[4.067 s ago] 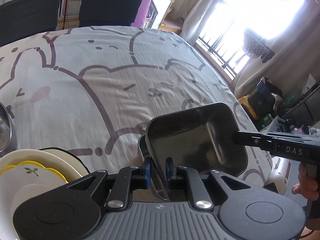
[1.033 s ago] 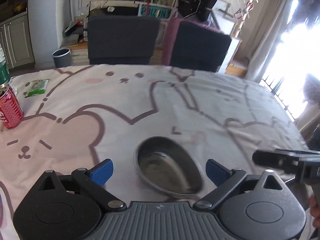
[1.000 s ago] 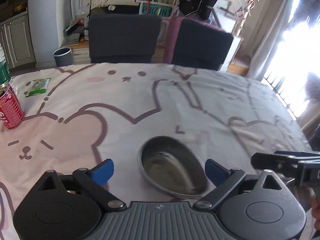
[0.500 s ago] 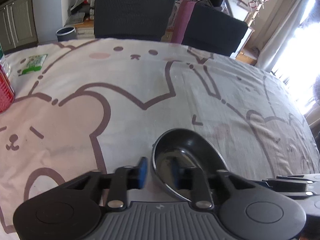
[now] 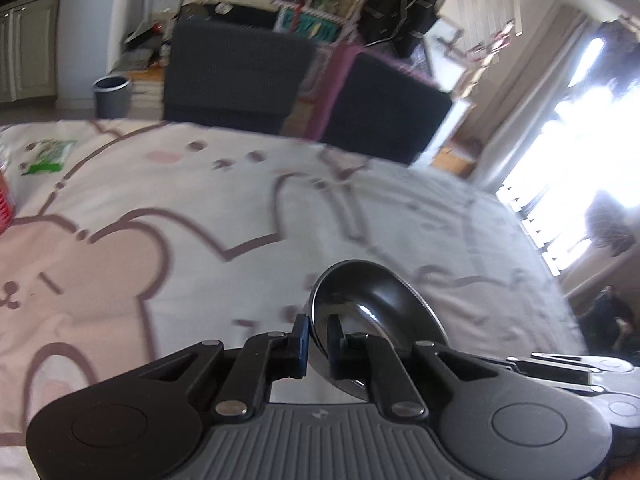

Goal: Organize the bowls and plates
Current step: 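Carry the oval steel bowl with both grippers over the steel tray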

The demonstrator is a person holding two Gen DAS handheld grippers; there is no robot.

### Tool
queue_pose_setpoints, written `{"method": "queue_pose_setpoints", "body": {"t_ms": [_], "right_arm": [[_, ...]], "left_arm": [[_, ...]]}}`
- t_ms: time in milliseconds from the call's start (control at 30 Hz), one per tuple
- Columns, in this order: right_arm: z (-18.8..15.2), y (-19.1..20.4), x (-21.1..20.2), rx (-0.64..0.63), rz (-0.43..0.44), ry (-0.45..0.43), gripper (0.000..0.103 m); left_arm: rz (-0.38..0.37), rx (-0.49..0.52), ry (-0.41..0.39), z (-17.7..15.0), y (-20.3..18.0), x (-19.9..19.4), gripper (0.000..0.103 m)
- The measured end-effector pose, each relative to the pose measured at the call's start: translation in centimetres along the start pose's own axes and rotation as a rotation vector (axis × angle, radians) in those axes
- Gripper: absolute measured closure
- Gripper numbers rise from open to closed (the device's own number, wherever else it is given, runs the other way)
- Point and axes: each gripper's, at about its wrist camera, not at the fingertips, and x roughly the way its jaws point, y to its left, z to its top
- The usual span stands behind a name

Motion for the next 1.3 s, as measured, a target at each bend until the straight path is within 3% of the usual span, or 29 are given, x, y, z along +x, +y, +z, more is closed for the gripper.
{"method": "queue_pose_setpoints", "body": {"t_ms": [300,567,933,1300], "right_arm": [[-2.3,-6.5,-8.6,0.049,-0.041,-0.096,0.093],[-6.3,-13.0,-13.0,0.111,-0.105,-0.077,0.093],[-11.1,-18.0,-14.0,0.159,-0.171,0.033,0.093],[-12.0,-19.3,-12.8,0.151,-0.186,0.113,0.093]], "left_arm": [[-0.140,0.079,-0.033,-2.4,-9.2,-1.5,0.092],[-0.230,0.134,0.063,-5.8,-15.2,0.7,0.092],[-0.259,0.250,0.205,-9.6,-19.7,4.7,0.088],[-0.260,0.283,0.261,-10.5,-20.8,6.6,0.088]]}}
